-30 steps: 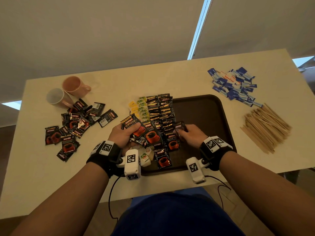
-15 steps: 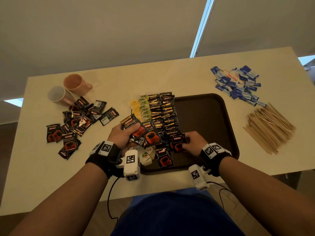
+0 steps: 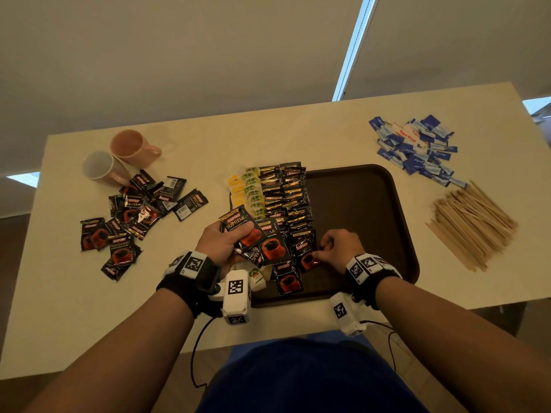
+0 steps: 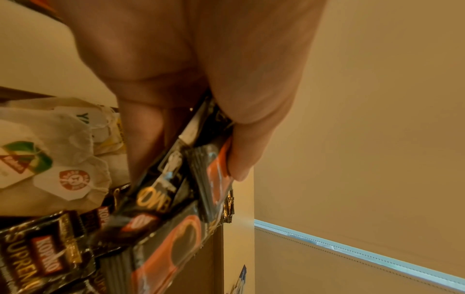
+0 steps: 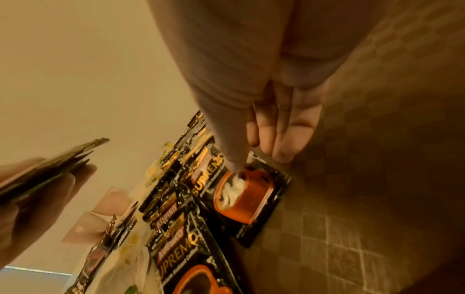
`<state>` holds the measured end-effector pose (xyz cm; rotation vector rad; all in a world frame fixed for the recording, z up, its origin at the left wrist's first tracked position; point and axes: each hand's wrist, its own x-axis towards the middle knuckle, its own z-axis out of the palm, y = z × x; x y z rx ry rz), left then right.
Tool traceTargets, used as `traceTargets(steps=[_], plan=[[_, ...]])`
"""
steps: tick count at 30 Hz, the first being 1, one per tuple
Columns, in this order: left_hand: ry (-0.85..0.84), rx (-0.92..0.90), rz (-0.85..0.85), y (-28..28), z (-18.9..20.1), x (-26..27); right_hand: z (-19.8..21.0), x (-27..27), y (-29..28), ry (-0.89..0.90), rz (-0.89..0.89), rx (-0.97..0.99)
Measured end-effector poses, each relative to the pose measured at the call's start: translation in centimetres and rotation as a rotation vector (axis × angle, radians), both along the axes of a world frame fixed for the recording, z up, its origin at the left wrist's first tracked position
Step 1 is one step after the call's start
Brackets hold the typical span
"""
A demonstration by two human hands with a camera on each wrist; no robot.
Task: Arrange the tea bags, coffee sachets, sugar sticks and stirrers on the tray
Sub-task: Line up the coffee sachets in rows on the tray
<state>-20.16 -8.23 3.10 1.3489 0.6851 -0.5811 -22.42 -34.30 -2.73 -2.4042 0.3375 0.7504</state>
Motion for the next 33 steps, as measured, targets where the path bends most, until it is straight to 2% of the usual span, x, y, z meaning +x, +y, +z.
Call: traceTargets(steps=[3, 5, 9, 12, 19, 23, 27, 33], plan=[[-0.005, -0.004, -0.006, -0.6, 0.0, 0.1, 1.8, 0.1, 0.2, -0.189, -0.010, 0.046], [-0.014, -0.003, -0.030, -1.0, -0.1, 0.2, 3.5, 0.7, 1.1, -0.255, 0.008, 0.157], [-0.043, -0.005, -0.082, -1.9, 0.2, 0.4, 5.3, 2.2, 3.1, -0.032, -0.012, 0.460], [-0.063, 0.022, -0.100, -2.0, 0.0, 0.4, 5.3, 2.5, 3.1, 0.017, -0.104, 0.540], [-0.050, 0.025, -0.031, -1.0, 0.0, 0.1, 4.4, 1.5, -0.6, 0.047, -0.196, 0.539], [-0.048, 0.028, -0.016, -0.9, 0.1, -0.1, 2.9, 0.0, -2.3, 0.073, -0.109, 0.351], [-0.037, 0.035, -0.020, -1.0, 0.1, -0.2, 0.9, -1.2, -1.9, 0.093, -0.063, 0.276], [-0.028, 0.015, -0.008, -0.8, 0.4, -0.5, -0.7, -1.5, -0.5, -0.004, 0.009, 0.142]])
